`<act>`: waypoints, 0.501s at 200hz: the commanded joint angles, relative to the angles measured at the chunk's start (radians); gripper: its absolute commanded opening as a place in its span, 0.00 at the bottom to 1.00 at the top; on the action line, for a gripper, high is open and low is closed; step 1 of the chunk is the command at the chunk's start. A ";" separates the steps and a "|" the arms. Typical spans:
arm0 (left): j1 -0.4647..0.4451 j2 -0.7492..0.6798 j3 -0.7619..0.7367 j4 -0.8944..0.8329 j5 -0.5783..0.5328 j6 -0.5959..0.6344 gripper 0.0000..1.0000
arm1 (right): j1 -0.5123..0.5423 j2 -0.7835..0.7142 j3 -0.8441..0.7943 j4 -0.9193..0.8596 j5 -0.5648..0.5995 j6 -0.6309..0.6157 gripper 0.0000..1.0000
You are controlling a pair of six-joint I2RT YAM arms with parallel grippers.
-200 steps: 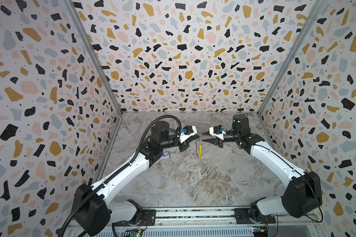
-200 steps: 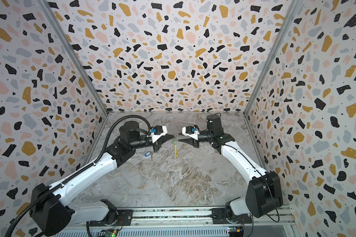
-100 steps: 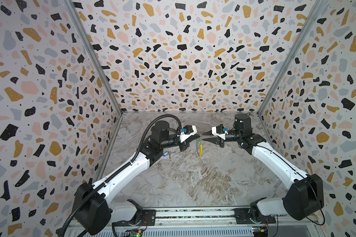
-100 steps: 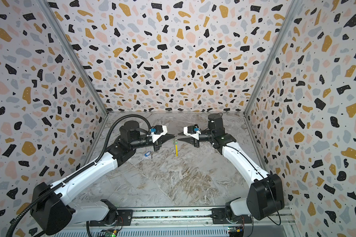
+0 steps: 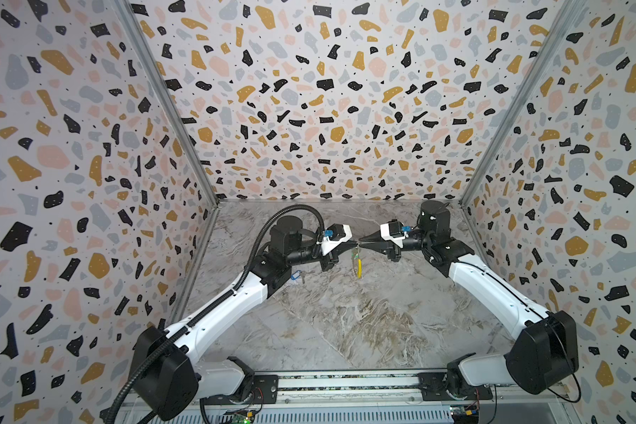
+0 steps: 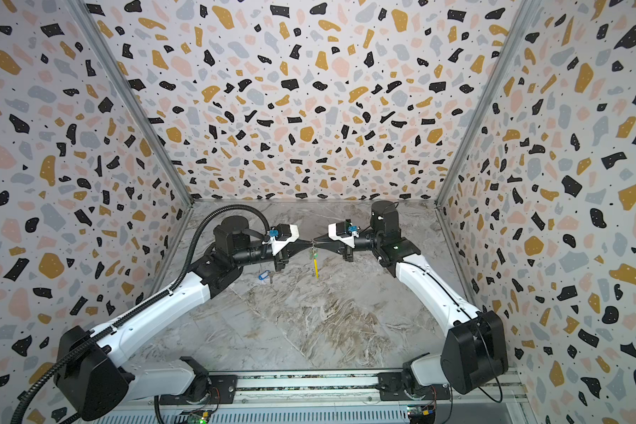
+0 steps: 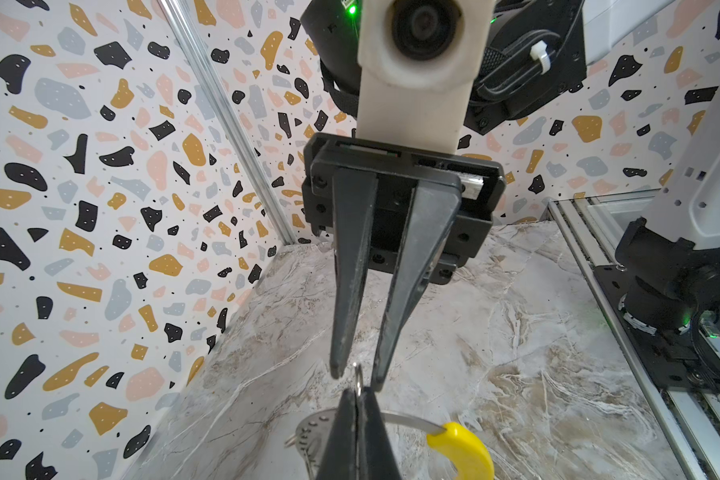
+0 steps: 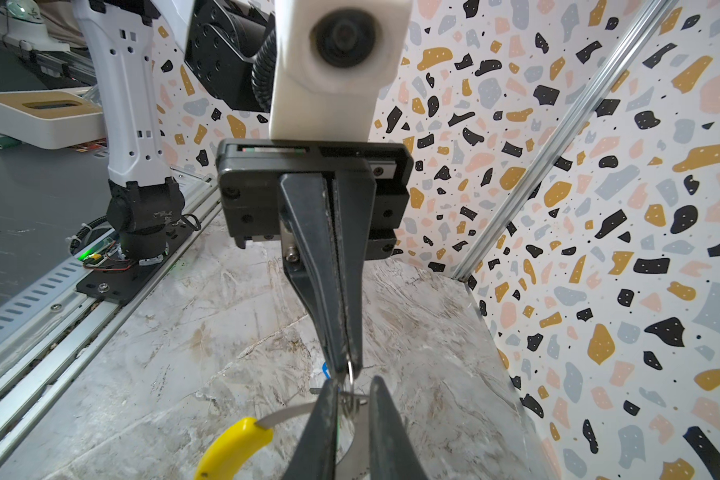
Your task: Remove the keys from the keyring
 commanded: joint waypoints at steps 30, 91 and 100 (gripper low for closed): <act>0.007 -0.008 -0.012 0.047 0.025 -0.003 0.00 | 0.005 -0.004 0.001 -0.008 -0.010 0.019 0.13; 0.007 -0.009 -0.009 0.036 0.028 0.003 0.00 | 0.008 0.012 0.009 -0.032 0.027 -0.007 0.22; 0.007 -0.010 -0.007 0.035 0.028 0.003 0.00 | 0.010 0.013 0.008 -0.030 0.022 -0.007 0.20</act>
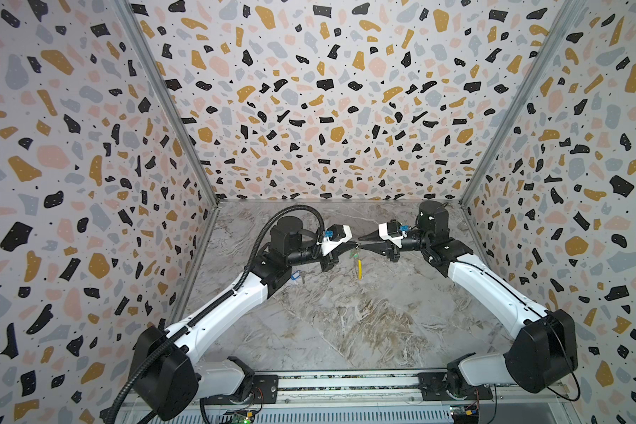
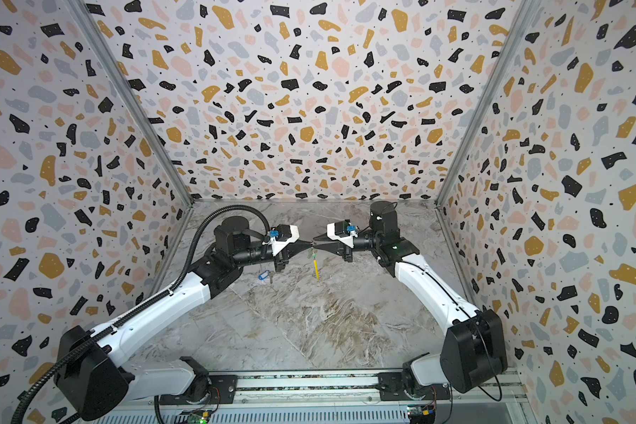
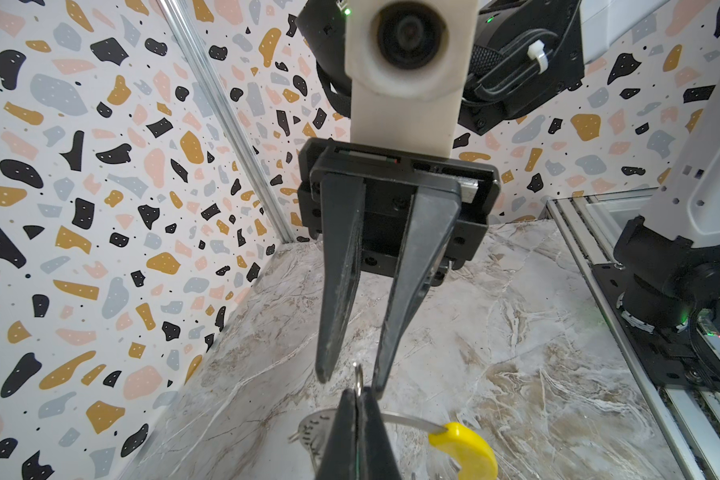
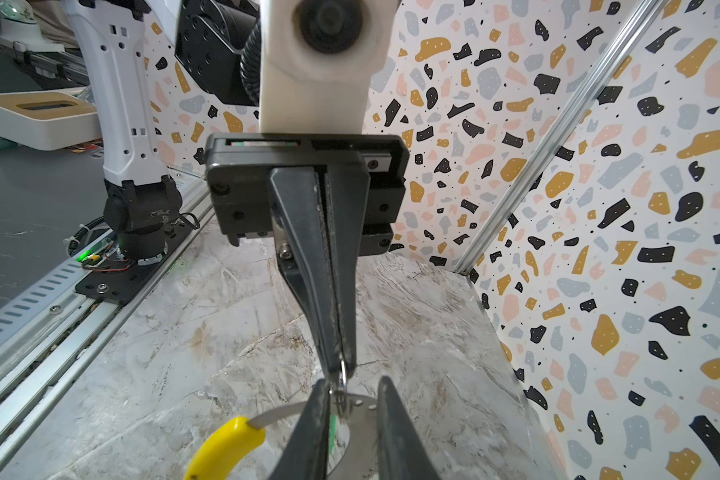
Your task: Remove the keys from the keyring
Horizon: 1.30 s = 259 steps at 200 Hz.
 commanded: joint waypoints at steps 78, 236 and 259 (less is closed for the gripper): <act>0.007 -0.006 -0.001 0.023 -0.022 0.013 0.01 | 0.006 0.002 0.017 -0.047 -0.008 -0.012 0.00; -0.067 -0.015 0.150 -0.276 -0.349 0.319 0.27 | 0.039 0.109 0.221 -0.463 0.156 -0.135 0.00; -0.073 -0.002 0.159 -0.291 -0.330 0.327 0.28 | 0.046 0.113 0.224 -0.464 0.156 -0.133 0.00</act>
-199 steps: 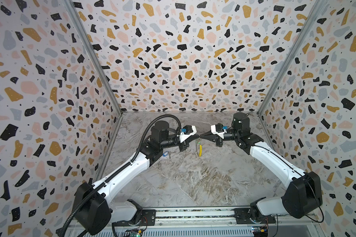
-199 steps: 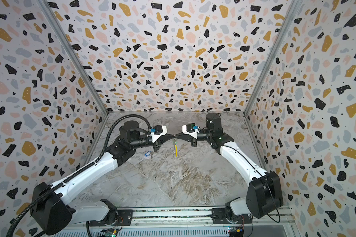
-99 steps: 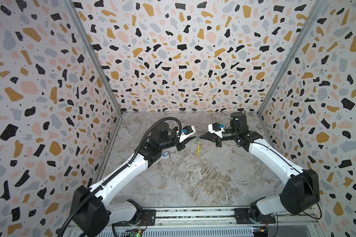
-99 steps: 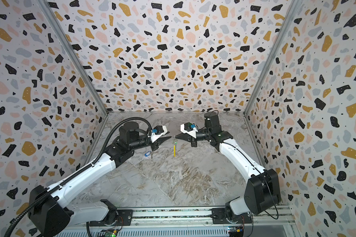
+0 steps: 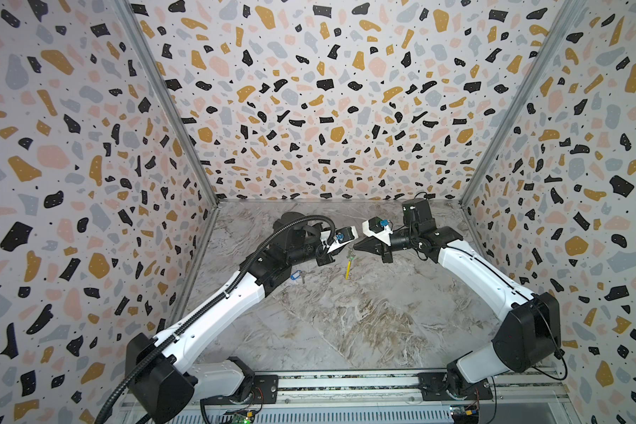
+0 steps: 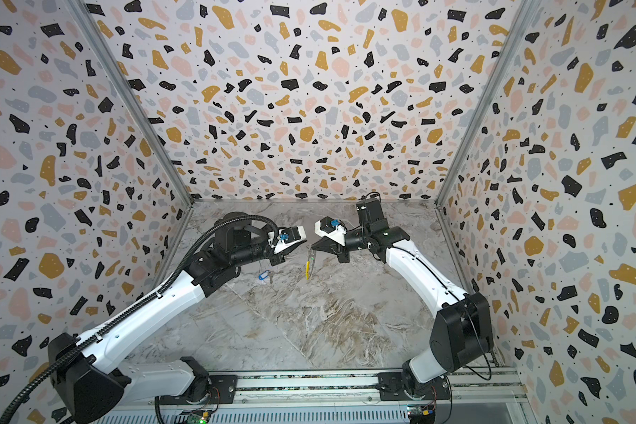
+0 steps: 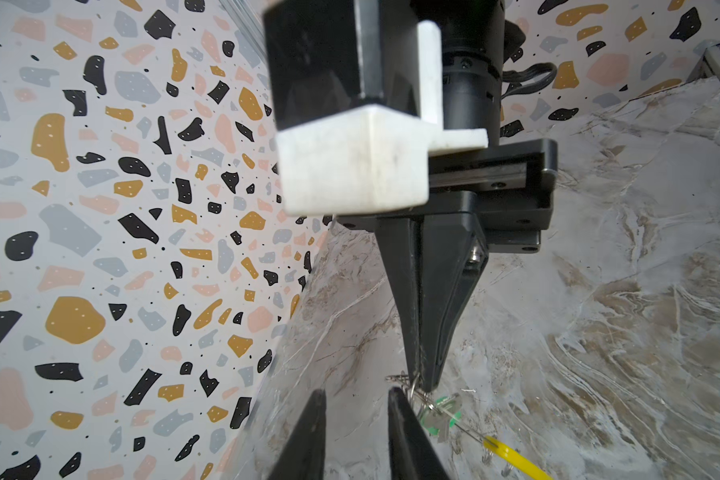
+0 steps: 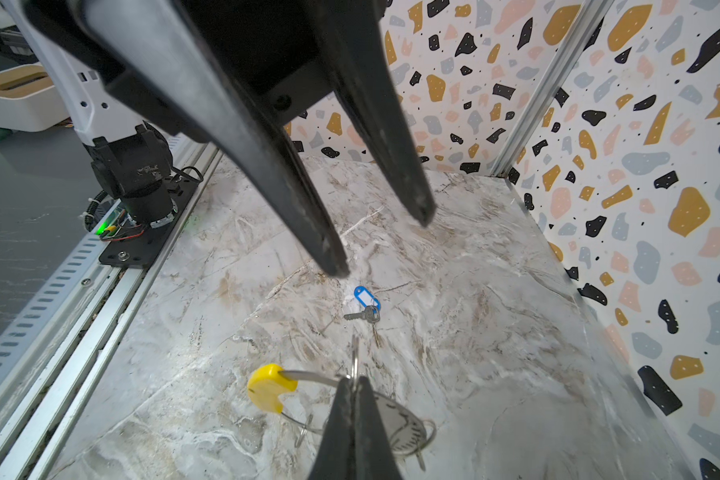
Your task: Remove the keys from the keyring
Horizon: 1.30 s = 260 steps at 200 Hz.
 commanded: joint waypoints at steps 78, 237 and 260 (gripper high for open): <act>-0.027 0.058 0.062 -0.099 -0.063 0.018 0.27 | 0.024 -0.006 0.046 -0.030 0.006 -0.009 0.00; -0.029 0.100 0.092 -0.162 -0.041 -0.001 0.00 | 0.027 -0.017 0.037 0.009 0.019 -0.022 0.00; -0.022 0.106 0.102 -0.164 -0.007 -0.015 0.00 | 0.024 -0.032 0.022 0.022 0.021 -0.042 0.01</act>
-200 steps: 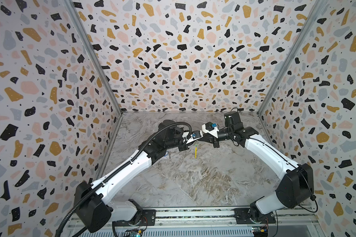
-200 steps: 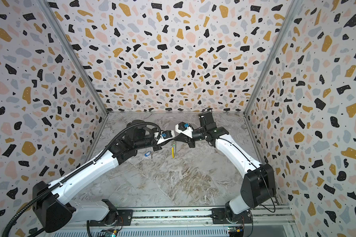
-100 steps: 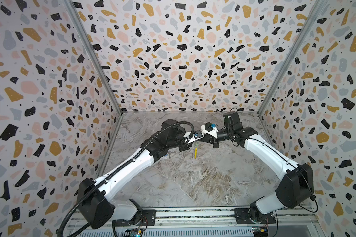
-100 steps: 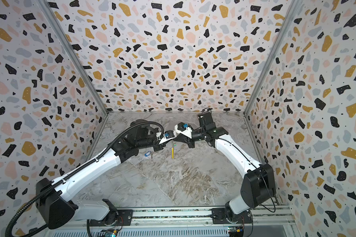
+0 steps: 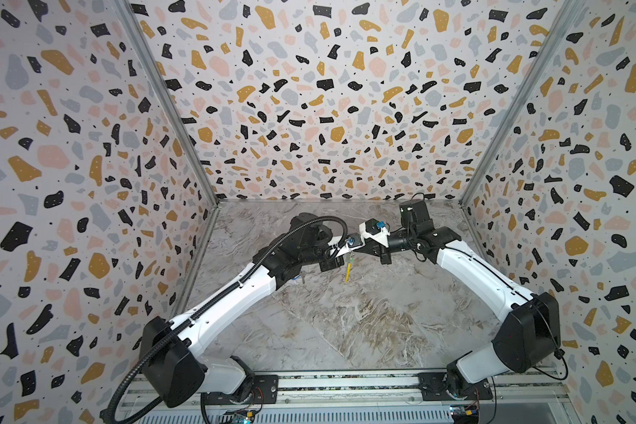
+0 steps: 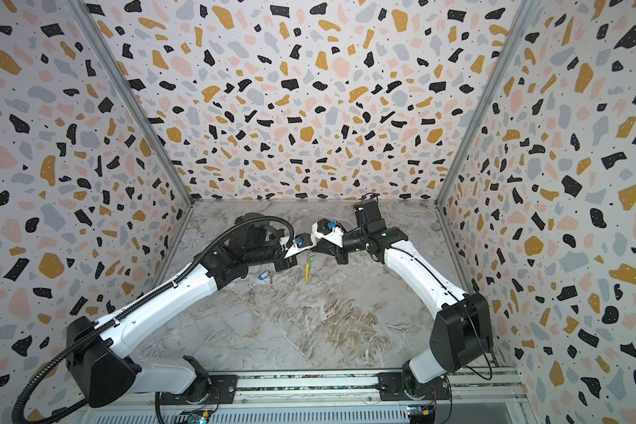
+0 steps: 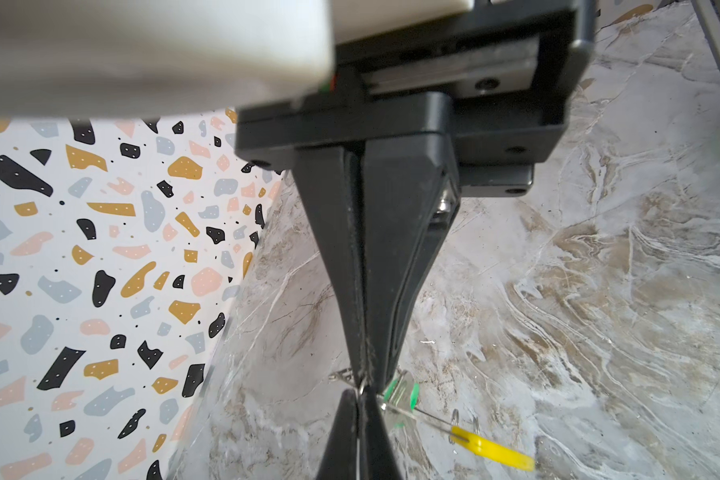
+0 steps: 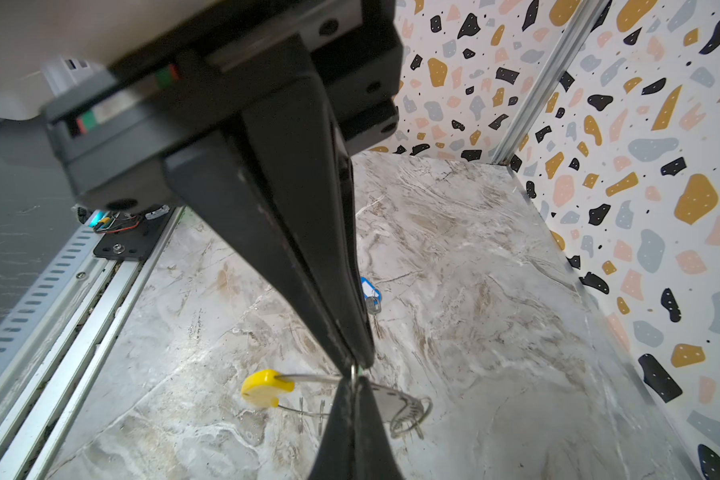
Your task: Remove the keys from the keyring
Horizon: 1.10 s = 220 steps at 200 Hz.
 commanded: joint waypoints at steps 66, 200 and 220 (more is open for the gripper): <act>0.087 -0.032 -0.055 0.284 0.299 -0.254 0.00 | -0.101 -0.172 -0.208 0.311 -0.037 0.048 0.25; 0.093 -0.028 -0.174 0.612 0.413 -0.438 0.00 | -0.101 -0.156 -0.180 0.317 -0.178 0.067 0.22; 0.093 -0.020 -0.170 0.601 0.429 -0.438 0.00 | -0.103 -0.156 -0.172 0.331 -0.193 0.079 0.21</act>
